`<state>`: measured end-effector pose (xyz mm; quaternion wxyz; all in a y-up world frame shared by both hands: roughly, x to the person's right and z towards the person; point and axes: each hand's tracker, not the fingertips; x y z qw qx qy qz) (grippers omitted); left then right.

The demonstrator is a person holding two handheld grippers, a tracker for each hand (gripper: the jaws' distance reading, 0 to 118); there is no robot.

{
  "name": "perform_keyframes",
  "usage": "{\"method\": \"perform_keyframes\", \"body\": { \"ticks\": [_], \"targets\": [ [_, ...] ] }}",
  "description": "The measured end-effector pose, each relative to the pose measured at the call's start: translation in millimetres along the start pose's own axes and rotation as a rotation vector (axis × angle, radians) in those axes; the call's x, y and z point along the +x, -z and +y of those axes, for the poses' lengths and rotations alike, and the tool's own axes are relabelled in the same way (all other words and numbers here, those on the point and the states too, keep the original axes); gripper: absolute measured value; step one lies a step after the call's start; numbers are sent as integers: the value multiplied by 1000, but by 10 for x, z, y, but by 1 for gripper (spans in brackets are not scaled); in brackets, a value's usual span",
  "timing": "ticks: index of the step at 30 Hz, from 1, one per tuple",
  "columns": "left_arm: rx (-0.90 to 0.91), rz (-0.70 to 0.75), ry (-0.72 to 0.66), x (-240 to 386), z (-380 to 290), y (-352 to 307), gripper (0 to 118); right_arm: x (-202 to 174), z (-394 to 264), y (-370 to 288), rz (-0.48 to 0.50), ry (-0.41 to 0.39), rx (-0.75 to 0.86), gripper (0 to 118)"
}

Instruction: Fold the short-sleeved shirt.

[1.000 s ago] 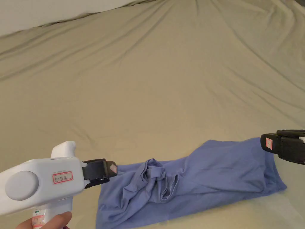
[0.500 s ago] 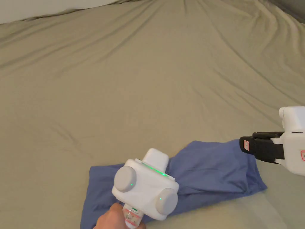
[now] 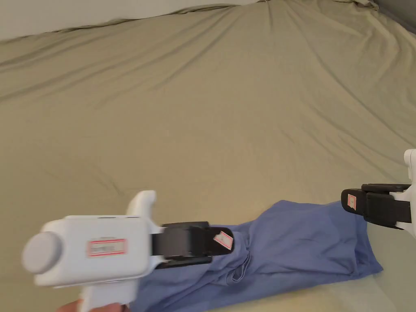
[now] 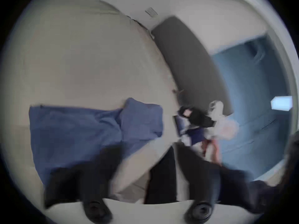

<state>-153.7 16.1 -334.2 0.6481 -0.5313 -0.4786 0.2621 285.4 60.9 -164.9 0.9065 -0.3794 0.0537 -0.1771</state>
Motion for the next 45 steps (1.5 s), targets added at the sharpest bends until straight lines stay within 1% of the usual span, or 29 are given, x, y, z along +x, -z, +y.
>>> {"method": "perform_keyframes", "body": {
  "ticks": [1,2,4,6,9,11,12,13,14,15,16,17,18,19,20,22,23,24,25,26,28,29,31,34,36,37,39,42,45],
  "targets": [
    [-1,-13,-32,-215,-36,-150,106,-31,-4,11,6,-1,-3,2],
    [23,21,-45,-381,-2,-322,115,-62,-9,23,12,-3,-7,2],
    [73,244,-76,-719,8,-652,115,-139,-24,61,21,-16,-25,2],
    [97,283,-143,-980,-15,-735,115,-208,-37,122,23,-34,-43,2],
    [81,198,-247,-1355,-37,-625,115,-278,-49,230,42,-38,-63,2],
    [27,157,-287,-1485,-67,-311,115,-311,-55,286,62,-33,-72,2],
    [29,105,-282,-1501,-83,-170,115,-323,-58,304,70,-33,-75,2],
    [102,-54,-231,-1440,-42,-65,115,-329,-56,325,75,-32,-78,2],
    [112,-96,-249,-1574,-13,8,115,-330,-53,340,78,-30,-81,2],
    [107,-59,-255,-1566,-19,168,104,-327,-51,347,78,-28,-82,2],
    [112,-19,-218,-1532,-10,255,65,-322,-47,350,79,-27,-84,2],
    [112,56,-204,-1493,18,324,18,-314,-41,347,74,-29,-87,2],
    [94,157,-227,-1398,-119,393,18,-308,-36,336,66,-31,-86,2],
    [107,116,-293,-1447,-146,378,18,-292,-27,314,63,-32,-84,2],
    [137,25,-304,-1468,-145,286,18,-272,-17,290,62,-30,-83,2],
    [131,91,-287,-1423,-173,102,18,-232,0,250,66,-26,-76,2],
    [133,165,-244,-1394,-164,-12,18,-215,11,238,66,-22,-71,2],
    [129,184,-246,-1389,-166,-109,18,-203,24,230,64,-21,-65,2],
    [135,153,-252,-1419,-175,-190,18,-195,33,221,61,-22,-59,2],
    [137,178,-279,-1382,-195,-320,18,-186,41,211,60,-21,-50,2],
    [172,294,-264,-1390,-185,-570,18,-159,50,190,69,-6,-34,2],
    [201,322,-267,-1382,-179,-707,18,-147,42,176,78,-3,-28,2],
    [235,390,-247,-1148,-200,-930,18,-123,28,163,81,-5,-31,2],
    [173,713,-91,-594,-100,-1048,18,-62,-5,157,73,-10,-33,2],
    [86,882,-49,-265,-1,-883,18,-11,-23,161,76,2,-26,2],
    [72,912,-42,-125,6,-777,18,10,-32,161,80,8,-21,2],
    [87,884,97,141,109,-469,18,57,-53,145,87,24,-9,2],
    [25,859,85,266,254,77,18,136,-106,64,107,39,5,2],
    [-82,832,102,366,319,768,18,234,-175,-39,99,52,14,2]
  ]
}}
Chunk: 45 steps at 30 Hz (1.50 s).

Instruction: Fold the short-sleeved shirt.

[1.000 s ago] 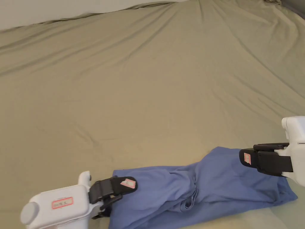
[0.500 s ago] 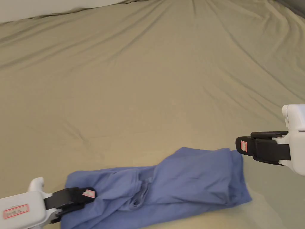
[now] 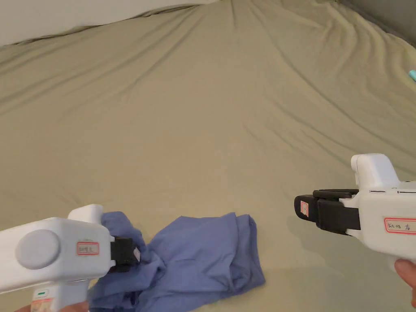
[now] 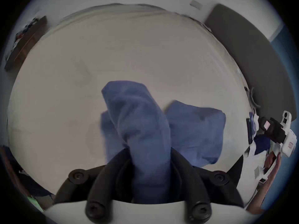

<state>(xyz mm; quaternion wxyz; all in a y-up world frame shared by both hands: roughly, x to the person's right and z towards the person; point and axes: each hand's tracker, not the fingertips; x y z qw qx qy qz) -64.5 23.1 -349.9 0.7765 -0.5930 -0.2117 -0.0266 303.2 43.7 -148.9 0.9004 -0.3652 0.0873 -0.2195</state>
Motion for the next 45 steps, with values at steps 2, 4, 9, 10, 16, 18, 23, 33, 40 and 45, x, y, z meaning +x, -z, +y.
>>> {"method": "perform_keyframes", "body": {
  "ticks": [2,4,9,10,16,18,23,33,40,45],
  "targets": [
    [-46,-51,39,310,38,262,18,96,-46,-79,-13,17,7,2],
    [-94,-161,3,501,78,468,18,190,-94,-140,-19,33,15,2],
    [-89,-382,-160,490,169,520,97,327,-200,-264,-36,71,23,2],
    [-96,-488,-214,479,134,411,97,349,-212,-276,-37,77,22,2],
    [160,-302,-135,107,-166,-456,97,343,-202,-251,-58,88,26,2],
    [254,-141,-29,141,-164,-423,57,305,-176,-220,-52,80,24,2],
    [77,-200,43,597,-35,392,0,231,-122,-178,-77,55,7,2],
    [99,-181,279,1485,-70,718,0,168,-58,-123,-145,16,-47,2],
    [333,-286,163,743,-308,-345,0,-433,160,155,-84,-144,-81,2],
    [391,-26,151,36,-457,-731,0,-926,97,824,-64,-294,-183,2]
  ]
}}
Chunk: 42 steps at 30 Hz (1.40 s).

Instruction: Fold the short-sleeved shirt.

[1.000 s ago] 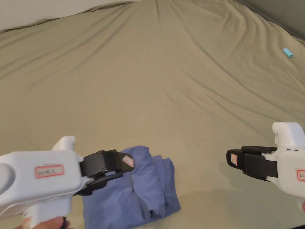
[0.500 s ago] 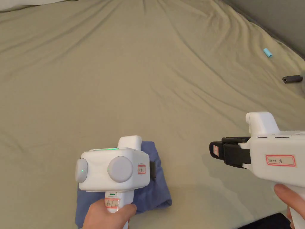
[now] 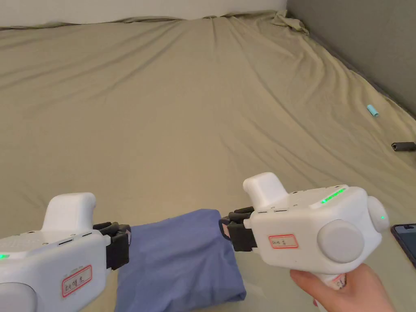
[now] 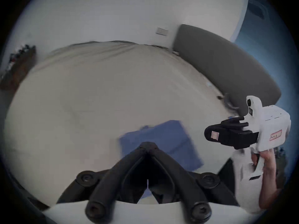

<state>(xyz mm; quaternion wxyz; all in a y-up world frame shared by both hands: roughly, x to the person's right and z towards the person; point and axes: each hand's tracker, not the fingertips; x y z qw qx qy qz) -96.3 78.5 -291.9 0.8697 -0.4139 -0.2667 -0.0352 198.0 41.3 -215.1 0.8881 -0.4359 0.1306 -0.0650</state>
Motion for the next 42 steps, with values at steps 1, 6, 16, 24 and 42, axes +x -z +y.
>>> {"method": "perform_keyframes", "body": {
  "ticks": [1,6,16,24,42],
  "targets": [
    [-5,26,0,-89,-35,-10,0,-47,-22,195,-10,-18,-34,2],
    [-56,-53,-142,-471,-216,128,0,29,-333,1038,-75,-1,-221,2],
    [-231,-540,-507,-1117,-629,1317,108,259,-273,824,39,53,-197,2],
    [-244,-734,-445,-520,-636,1852,46,379,-242,863,101,68,-206,2],
    [-357,-189,-382,-3132,-242,401,41,-494,378,528,215,7,-34,2]
  ]
}}
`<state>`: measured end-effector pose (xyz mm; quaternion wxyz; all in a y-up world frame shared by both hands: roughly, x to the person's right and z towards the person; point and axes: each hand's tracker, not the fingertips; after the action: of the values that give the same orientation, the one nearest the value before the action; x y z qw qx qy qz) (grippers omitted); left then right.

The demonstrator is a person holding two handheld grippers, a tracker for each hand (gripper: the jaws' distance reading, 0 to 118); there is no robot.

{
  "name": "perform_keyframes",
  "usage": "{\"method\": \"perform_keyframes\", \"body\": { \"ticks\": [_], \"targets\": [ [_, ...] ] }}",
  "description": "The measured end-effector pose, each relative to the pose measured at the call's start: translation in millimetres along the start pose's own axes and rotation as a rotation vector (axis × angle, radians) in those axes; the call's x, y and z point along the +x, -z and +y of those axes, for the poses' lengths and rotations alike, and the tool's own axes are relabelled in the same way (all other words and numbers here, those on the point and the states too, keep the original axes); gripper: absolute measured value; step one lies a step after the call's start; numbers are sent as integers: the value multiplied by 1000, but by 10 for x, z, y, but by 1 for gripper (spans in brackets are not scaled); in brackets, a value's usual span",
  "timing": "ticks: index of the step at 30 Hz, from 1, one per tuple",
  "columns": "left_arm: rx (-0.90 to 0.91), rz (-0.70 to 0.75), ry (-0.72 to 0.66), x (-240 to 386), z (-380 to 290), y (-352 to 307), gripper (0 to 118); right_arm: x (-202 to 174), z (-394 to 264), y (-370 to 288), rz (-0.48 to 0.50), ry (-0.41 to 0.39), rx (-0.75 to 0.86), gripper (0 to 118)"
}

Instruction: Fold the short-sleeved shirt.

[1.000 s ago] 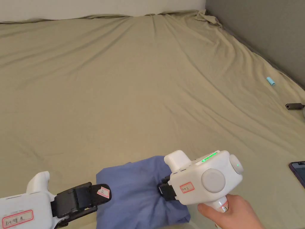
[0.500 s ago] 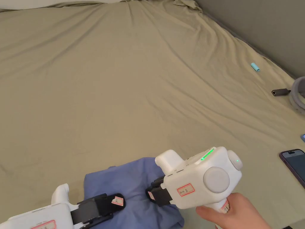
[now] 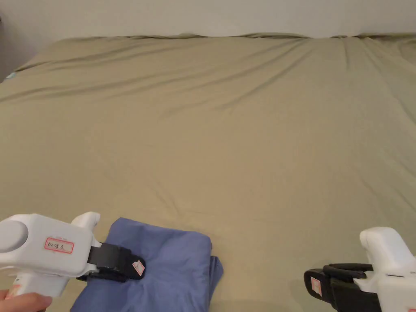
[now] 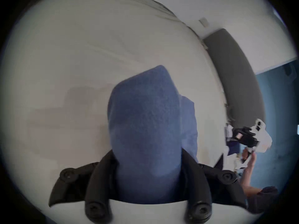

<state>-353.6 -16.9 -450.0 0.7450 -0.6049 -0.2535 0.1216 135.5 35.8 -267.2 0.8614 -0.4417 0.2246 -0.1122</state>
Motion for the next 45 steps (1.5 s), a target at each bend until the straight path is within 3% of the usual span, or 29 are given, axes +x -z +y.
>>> {"method": "perform_keyframes", "body": {
  "ticks": [4,6,7,8,9,10,13,17,18,19,20,22,25,28,31,35,42,43,44,45],
  "targets": [
    [7,173,-111,-689,124,-455,41,-219,112,202,46,-22,-20,2],
    [25,151,-181,-962,139,-572,44,-333,144,278,71,-55,-58,2],
    [57,140,-204,-1069,120,-642,61,-381,146,305,72,-75,-70,2],
    [72,178,-252,-1158,96,-710,95,-421,147,329,71,-90,-78,2],
    [96,242,-303,-1220,65,-778,109,-437,149,346,77,-96,-86,2],
    [99,349,-294,-1289,42,-881,110,-455,150,350,78,-101,-88,2],
    [159,582,-262,-1308,-84,-1268,110,-437,158,298,82,-102,-75,2],
    [399,678,-242,-918,-293,-1848,107,-364,185,119,40,-107,-26,2],
    [468,678,-219,-758,-353,-1972,93,-353,197,49,18,-114,-3,2],
    [551,649,-144,-535,-382,-2061,56,-339,214,-44,-3,-120,24,2],
    [599,667,-76,-296,-377,-2088,0,-327,235,-149,-29,-123,56,2],
    [705,677,34,229,-369,-2118,0,-294,282,-412,-86,-126,132,2],
    [855,543,150,1006,-301,-2024,0,-249,350,-899,-162,-125,279,2],
    [1031,546,266,1824,-311,-1915,0,-241,434,-1452,-264,-120,440,2],
    [1179,558,328,2571,-338,-1760,0,-262,509,-1992,-288,-119,625,2],
    [1210,444,412,3297,-361,-1639,0,-356,573,-2554,-518,-195,785,2],
    [1161,355,424,3731,-368,-1580,0,-265,630,-2932,-619,-205,898,2],
    [1153,359,428,3739,-373,-1585,4,-260,629,-2932,-642,-214,902,6],
    [1155,360,433,3733,-389,-1593,39,-248,625,-2928,-658,-213,908,43],
    [1165,361,442,3718,-420,-1607,54,-228,633,-2894,-674,-205,917,43]
  ]
}}
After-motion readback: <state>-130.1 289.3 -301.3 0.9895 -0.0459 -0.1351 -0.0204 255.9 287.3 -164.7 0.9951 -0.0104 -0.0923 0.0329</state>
